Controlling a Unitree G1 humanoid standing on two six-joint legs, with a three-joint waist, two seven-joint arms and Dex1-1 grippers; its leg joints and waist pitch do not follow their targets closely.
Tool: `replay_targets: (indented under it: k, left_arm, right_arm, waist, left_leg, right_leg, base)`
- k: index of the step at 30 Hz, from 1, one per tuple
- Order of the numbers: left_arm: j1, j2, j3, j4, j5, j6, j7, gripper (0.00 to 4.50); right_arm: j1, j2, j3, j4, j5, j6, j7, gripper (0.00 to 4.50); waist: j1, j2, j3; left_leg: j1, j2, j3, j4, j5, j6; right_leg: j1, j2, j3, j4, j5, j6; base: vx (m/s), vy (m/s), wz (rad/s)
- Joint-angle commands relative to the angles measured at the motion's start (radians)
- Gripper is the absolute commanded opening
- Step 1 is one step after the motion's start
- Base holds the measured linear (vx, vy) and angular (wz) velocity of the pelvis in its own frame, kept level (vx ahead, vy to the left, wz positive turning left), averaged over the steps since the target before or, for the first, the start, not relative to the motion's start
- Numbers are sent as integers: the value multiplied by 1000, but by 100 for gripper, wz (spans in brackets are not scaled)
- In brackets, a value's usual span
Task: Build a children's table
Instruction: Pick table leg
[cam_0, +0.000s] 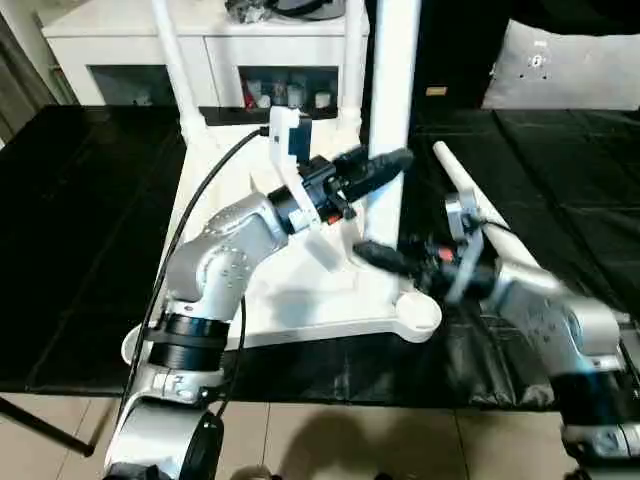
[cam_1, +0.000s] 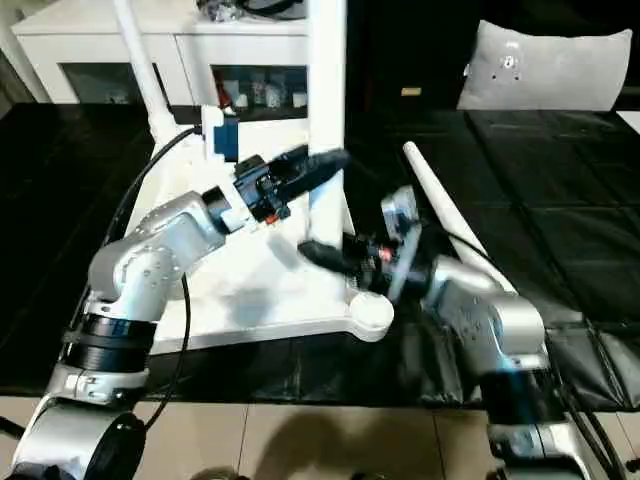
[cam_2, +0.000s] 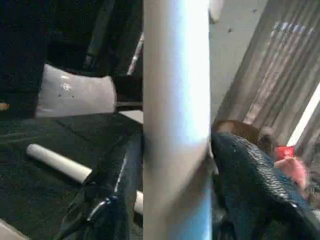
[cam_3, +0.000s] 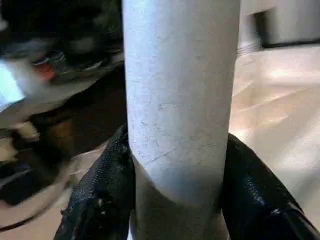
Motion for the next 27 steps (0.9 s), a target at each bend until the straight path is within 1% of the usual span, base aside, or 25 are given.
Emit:
replay_targets:
  k: [1, 2, 3, 4, 5, 6, 7, 8, 10, 11, 12, 13, 14, 15, 16, 18, 19, 20, 21, 22, 23, 24, 25, 27]
  left_arm:
    - [-2, 1, -34, -8, 67, -49, 37, 288]
    - [-1, -5, -40, -8, 84, -59, 62, 297]
    - [0, -24, -40, -10, 98, -66, 98, 306]
    - [0, -24, -40, -10, 98, -66, 98, 316]
    - [0, -40, -41, -5, 115, -79, 136, 316]
    - [-1, -44, -43, -3, 123, -83, 148, 332]
    - [-2, -49, -46, 0, 133, -89, 164, 339]
    - [-2, -56, -58, 4, 162, -114, 187, 346]
    - [-9, -83, -72, 29, 230, -153, 275, 365]
    - [-15, -91, -80, 46, 263, -172, 313, 374]
    - [-19, -95, -86, 56, 285, -185, 336, 380]
    - [-23, -100, -88, 65, 297, -191, 352, 380]
    - [-30, -110, -87, 78, 312, -196, 380, 409]
    - [-30, -110, -87, 78, 312, -196, 380, 417]
    - [-34, -114, -86, 85, 317, -195, 394, 417]
    - [-33, -118, -90, 89, 324, -198, 403, 420]
    - [-33, -121, -92, 91, 328, -199, 407, 421]
    - [-31, -134, -87, 94, 324, -200, 415, 421]
    - [-30, -136, -86, 95, 323, -200, 417, 421]
    - [-29, -139, -85, 95, 322, -201, 419, 421]
    - [-27, -155, -80, 100, 318, -210, 424, 421]
    - [-26, -159, -79, 101, 316, -213, 423, 421]
    - [-24, -166, -78, 96, 303, -210, 413, 393]
    - [-23, -171, -77, 92, 295, -207, 406, 386]
  right_arm:
    - [-19, 8, -9, 28, -59, -45, -68, 192]
    - [-22, 17, -2, 39, -90, -86, -93, 191]
    - [-29, 50, -6, 58, -123, -157, -146, 191]
    - [-29, 50, -6, 58, -123, -157, -146, 191]
    - [-38, 79, -18, 72, -128, -195, -183, 191]
    - [-41, 86, -19, 75, -132, -202, -199, 191]
    - [-44, 95, -20, 78, -138, -212, -218, 191]
    - [-51, 106, -16, 83, -147, -214, -245, 191]
    - [-64, 134, 0, 96, -194, -270, -293, 191]
    - [-71, 152, -2, 112, -217, -312, -319, 191]
    - [-76, 164, -5, 124, -231, -339, -338, 191]
    - [-80, 175, -7, 133, -239, -356, -355, 191]
    - [-83, 189, -1, 144, -257, -389, -371, 191]
    - [-83, 189, -1, 144, -257, -389, -371, 191]
    - [-83, 194, 5, 147, -270, -407, -380, 191]
    - [-82, 208, 13, 156, -279, -426, -396, 191]
    - [-82, 216, 14, 161, -285, -440, -410, 191]
    - [-83, 233, 16, 175, -300, -466, -436, 191]
    - [-83, 236, 17, 178, -304, -473, -440, 191]
    - [-83, 239, 18, 182, -310, -482, -444, 191]
    - [-84, 254, 20, 199, -318, -499, -448, 191]
    - [-85, 258, 20, 205, -320, -504, -448, 191]
    - [-87, 262, 19, 211, -319, -505, -448, 191]
    - [-89, 265, 18, 217, -320, -508, -448, 191]
  waist:
    - [-1, -26, -82]
    - [-4, -26, -82]
    - [-4, -27, -83]
    - [-4, -27, -82]
    - [-6, -28, -83]
    - [-6, -27, -84]
    - [-9, -25, -83]
    - [-10, -25, -83]
    - [-14, -26, -82]
    - [-17, -25, -82]
    - [-17, -24, -82]
    - [-19, -22, -81]
    - [-22, -24, -81]
    - [-24, -23, -82]
    - [-24, -23, -82]
    - [-25, -22, -84]
    - [-25, -22, -84]
    - [-27, -30, -84]
    - [-27, -30, -84]
    - [-25, -26, -83]
    - [-26, -28, -83]
    - [-25, -27, -81]
    - [-25, -26, -81]
    - [-26, -27, -82]
  left_leg:
    - [-6, 46, -7, -56, 42, 98]
    - [-8, 45, -6, -55, 43, 93]
    - [-8, 45, -4, -54, 41, 90]
    - [-8, 44, -4, -54, 38, 90]
    - [-11, 43, -4, -55, 37, 92]
    - [-10, 44, -4, -55, 39, 94]
    - [-8, 47, -5, -55, 37, 100]
    - [-8, 46, -6, -55, 37, 105]
    - [-8, 45, -5, -54, 29, 105]
    - [-8, 42, -4, -55, 18, 104]
    - [-9, 42, -5, -55, 16, 103]
    - [-9, 42, -5, -55, 10, 101]
    - [-10, 40, -4, -56, 5, 97]
    - [-9, 42, -6, -57, 6, 97]
    - [-9, 43, -6, -56, 8, 99]
    - [-9, 44, -8, -54, 23, 115]
    - [-10, 45, -8, -54, 27, 119]
    - [-11, 45, -6, -54, 29, 128]
    - [-11, 45, -6, -54, 29, 128]
    - [-10, 46, -6, -54, 26, 129]
    - [-10, 44, -4, -54, 22, 131]
    - [-9, 44, -4, -54, 16, 133]
    - [-9, 45, -4, -55, 13, 134]
    - [-9, 46, -5, -55, 15, 137]
  right_leg:
    - [77, -68, 62, -65, -283, -57]
    - [78, -68, 61, -64, -279, -57]
    - [78, -70, 62, -63, -278, -58]
    - [78, -70, 61, -64, -281, -59]
    - [81, -71, 61, -63, -279, -61]
    - [81, -71, 61, -63, -275, -63]
    - [78, -70, 61, -62, -267, -72]
    - [79, -68, 61, -63, -264, -72]
    - [78, -68, 61, -65, -270, -67]
    - [80, -67, 60, -68, -288, -54]
    - [79, -67, 60, -67, -290, -51]
    - [77, -66, 59, -70, -297, -48]
    - [78, -66, 57, -71, -302, -42]
    - [80, -67, 58, -70, -298, -46]
    - [79, -67, 59, -68, -288, -51]
    - [79, -68, 61, -63, -249, -72]
    - [79, -69, 61, -61, -242, -77]
    - [80, -69, 62, -60, -233, -89]
    - [80, -69, 62, -60, -233, -89]
    - [78, -71, 62, -59, -240, -96]
    - [78, -71, 62, -61, -250, -97]
    - [77, -70, 61, -64, -262, -96]
    - [78, -70, 61, -64, -264, -96]
    - [78, -70, 62, -63, -258, -98]
  base:
    - [0, 0, 0]
    - [0, 0, 0]
    - [0, 0, 0]
    - [0, 0, 0]
    - [0, 0, 0]
    - [0, 0, 0]
    - [0, 0, 0]
    - [0, 0, 0]
    - [0, 0, 0]
    - [0, 0, 0]
    - [0, 0, 0]
    - [0, 0, 0]
    - [0, 0, 0]
    - [0, 0, 0]
    - [0, 0, 0]
    - [0, 0, 0]
    - [0, 0, 0]
    - [0, 0, 0]
    - [0, 0, 0]
    - [0, 0, 0]
    - [0, 0, 0]
    - [0, 0, 0]
    - [0, 0, 0]
    - [0, 0, 0]
